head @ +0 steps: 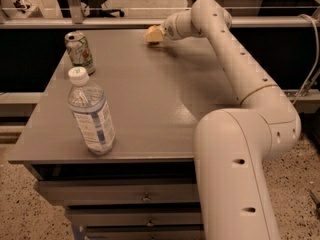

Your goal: Move orange near blue plastic bottle

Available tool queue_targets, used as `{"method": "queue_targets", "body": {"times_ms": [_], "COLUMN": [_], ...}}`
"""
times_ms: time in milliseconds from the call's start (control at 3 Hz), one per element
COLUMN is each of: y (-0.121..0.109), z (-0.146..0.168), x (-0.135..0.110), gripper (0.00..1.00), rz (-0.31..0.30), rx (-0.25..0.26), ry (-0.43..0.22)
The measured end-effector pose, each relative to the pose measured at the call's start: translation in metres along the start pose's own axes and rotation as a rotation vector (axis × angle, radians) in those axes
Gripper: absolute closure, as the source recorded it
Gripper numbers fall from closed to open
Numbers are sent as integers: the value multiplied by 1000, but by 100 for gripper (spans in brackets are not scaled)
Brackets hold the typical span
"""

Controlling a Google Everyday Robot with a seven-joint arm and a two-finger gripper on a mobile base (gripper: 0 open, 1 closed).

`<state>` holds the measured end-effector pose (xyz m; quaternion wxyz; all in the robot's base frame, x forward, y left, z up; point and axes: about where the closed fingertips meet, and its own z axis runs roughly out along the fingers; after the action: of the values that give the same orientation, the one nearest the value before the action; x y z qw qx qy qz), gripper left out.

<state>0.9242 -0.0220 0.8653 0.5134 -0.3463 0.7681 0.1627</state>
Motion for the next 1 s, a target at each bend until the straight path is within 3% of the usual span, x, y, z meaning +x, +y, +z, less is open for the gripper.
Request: {"method": "queue_targets", "body": {"times_ms": [333, 667, 1000], "y": [-3, 5, 27], "z": [-10, -36, -77], "x": [-9, -31, -47], "gripper": [64, 88, 100], "rz": [8, -1, -34], "rx": [3, -27, -92], "ry": [-46, -139, -195]}}
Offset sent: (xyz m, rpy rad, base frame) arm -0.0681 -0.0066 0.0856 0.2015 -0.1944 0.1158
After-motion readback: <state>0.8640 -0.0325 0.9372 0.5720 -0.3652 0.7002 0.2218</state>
